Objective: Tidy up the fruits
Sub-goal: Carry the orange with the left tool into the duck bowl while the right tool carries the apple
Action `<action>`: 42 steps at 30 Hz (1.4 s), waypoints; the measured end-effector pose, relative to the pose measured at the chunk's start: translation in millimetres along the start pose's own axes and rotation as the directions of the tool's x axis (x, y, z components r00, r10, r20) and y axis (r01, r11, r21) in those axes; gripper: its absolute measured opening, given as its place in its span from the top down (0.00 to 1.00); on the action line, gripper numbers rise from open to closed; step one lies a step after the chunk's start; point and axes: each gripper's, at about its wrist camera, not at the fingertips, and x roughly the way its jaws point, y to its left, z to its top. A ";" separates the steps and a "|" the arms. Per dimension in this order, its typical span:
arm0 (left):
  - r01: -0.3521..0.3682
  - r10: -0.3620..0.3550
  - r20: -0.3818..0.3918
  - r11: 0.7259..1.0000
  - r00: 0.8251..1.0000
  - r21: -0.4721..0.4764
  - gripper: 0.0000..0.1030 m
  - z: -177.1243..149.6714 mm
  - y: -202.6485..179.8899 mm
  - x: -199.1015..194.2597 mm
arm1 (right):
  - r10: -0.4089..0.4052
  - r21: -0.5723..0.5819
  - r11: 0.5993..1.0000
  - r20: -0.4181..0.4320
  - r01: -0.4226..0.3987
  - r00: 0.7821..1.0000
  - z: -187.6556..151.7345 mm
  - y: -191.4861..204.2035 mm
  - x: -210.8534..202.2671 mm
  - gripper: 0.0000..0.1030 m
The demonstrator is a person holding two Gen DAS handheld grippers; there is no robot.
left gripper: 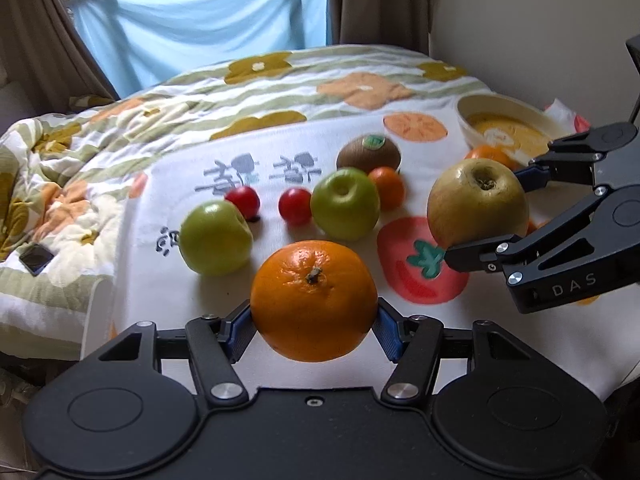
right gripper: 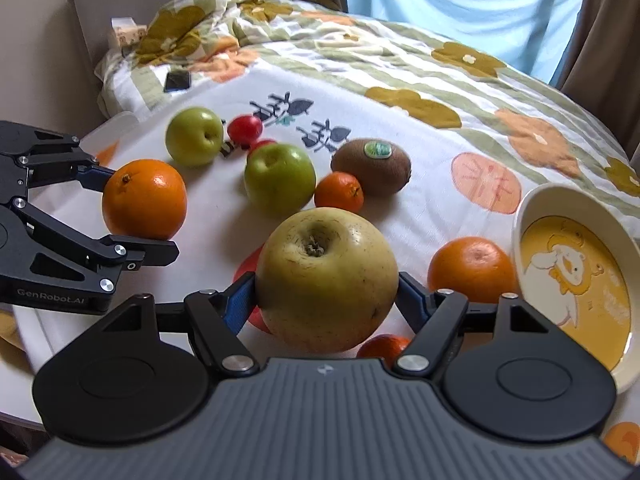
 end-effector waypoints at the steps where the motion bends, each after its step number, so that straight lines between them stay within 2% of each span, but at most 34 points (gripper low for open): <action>1: -0.006 0.006 0.007 1.000 1.000 -0.003 0.36 2.1 -2.7 -5.1 | 0.002 0.002 1.000 0.008 -0.002 1.000 0.5 -0.8 -5.2 0.14; 9: -0.040 0.041 0.067 0.999 0.997 -0.020 0.36 25.4 -32.3 -49.7 | -0.001 0.029 1.000 0.065 -0.001 0.998 2.7 -20.2 -62.6 0.14; 14: -0.053 0.055 0.107 0.998 0.993 -0.022 0.36 46.5 -56.1 -72.9 | -0.030 0.036 0.999 0.084 0.027 0.996 2.5 -43.5 -102.8 0.14; 18: -0.046 0.050 0.131 0.998 0.990 -0.033 0.36 60.5 -75.0 -85.3 | -0.053 0.062 0.997 0.108 0.046 0.993 -3.4 -67.5 -131.8 0.14; 24: -0.036 0.036 0.171 0.999 0.985 -0.003 0.36 78.3 -105.1 -89.7 | -0.103 0.119 0.989 0.120 0.089 0.987 -19.2 -109.5 -160.4 0.14; 33: 0.031 -0.044 0.180 0.997 0.983 0.075 0.36 121.1 -130.8 -49.9 | -0.215 0.207 0.960 0.102 0.190 0.971 -30.7 -164.6 -166.3 0.14; 42: 0.117 -0.139 0.121 0.979 0.983 0.169 0.36 167.0 -152.6 20.5 | -0.294 0.326 0.909 0.056 0.261 0.954 -23.7 -212.1 -141.4 0.14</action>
